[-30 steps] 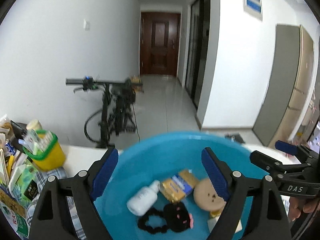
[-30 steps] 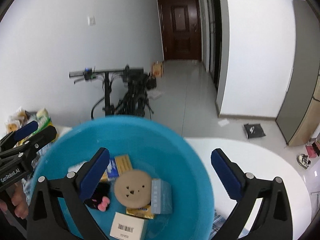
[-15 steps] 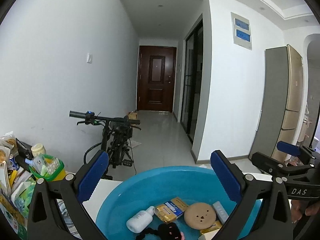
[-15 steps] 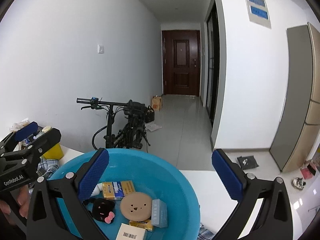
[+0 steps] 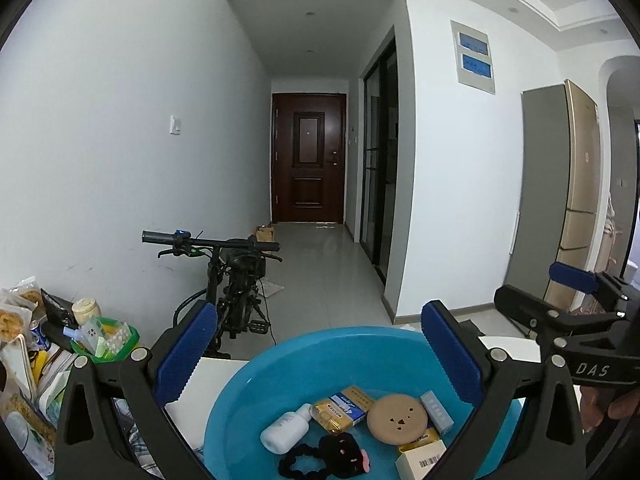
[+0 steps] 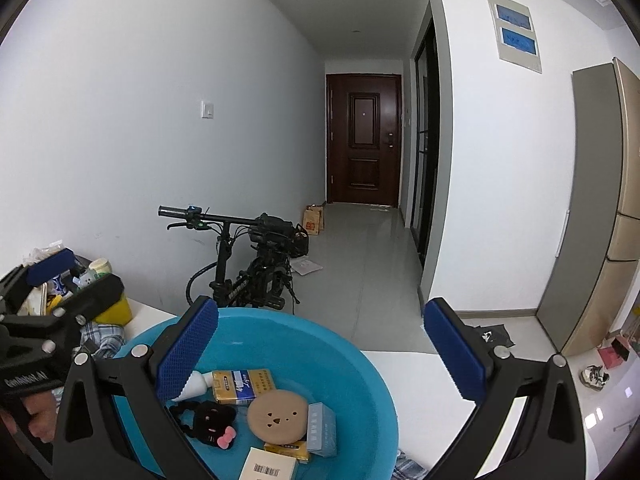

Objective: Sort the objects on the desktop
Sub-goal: 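Raise both tools up and back away from the turquoise basin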

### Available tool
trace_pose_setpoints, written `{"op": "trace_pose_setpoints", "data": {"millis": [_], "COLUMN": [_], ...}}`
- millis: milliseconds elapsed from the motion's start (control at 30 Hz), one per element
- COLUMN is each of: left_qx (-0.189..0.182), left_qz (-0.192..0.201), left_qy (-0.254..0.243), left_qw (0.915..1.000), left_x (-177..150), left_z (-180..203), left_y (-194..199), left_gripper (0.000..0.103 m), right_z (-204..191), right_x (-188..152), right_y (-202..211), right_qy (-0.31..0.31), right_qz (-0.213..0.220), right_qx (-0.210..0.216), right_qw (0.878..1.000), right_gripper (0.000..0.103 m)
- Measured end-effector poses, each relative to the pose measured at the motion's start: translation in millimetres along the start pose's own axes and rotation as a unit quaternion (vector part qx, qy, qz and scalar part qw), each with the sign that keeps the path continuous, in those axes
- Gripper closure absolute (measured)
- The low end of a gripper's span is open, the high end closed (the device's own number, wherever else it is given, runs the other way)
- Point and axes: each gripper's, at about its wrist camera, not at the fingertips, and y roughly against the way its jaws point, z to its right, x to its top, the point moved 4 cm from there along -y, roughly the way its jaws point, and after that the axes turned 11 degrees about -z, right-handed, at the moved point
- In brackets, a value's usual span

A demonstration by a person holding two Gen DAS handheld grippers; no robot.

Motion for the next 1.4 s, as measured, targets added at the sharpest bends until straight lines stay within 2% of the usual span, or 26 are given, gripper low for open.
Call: {"op": "trace_pose_setpoints", "data": {"millis": [267,900,1400], "left_qx": [-0.005,-0.01,-0.006], "left_qz": [0.002,0.037,0.031], "left_qy": [0.004,-0.011,-0.023], "left_qw": [1.0,0.9992,0.9992], "left_x": [-2,-13,-32], "left_z": [-3,9,25], "left_y": [19,115,170], "left_gripper": [0.0,0.0,0.0], "right_z": [-2,-18,-27], "right_x": [-1,-13,-36], "right_y": [27,109,169], "right_qy": [-0.006,0.004,0.016], "right_qz": [0.014,0.035,0.048], "right_qx": [0.004,-0.004,-0.001], "right_qw": [1.0,0.999,0.999], "right_gripper": [0.001,0.001,0.001]}}
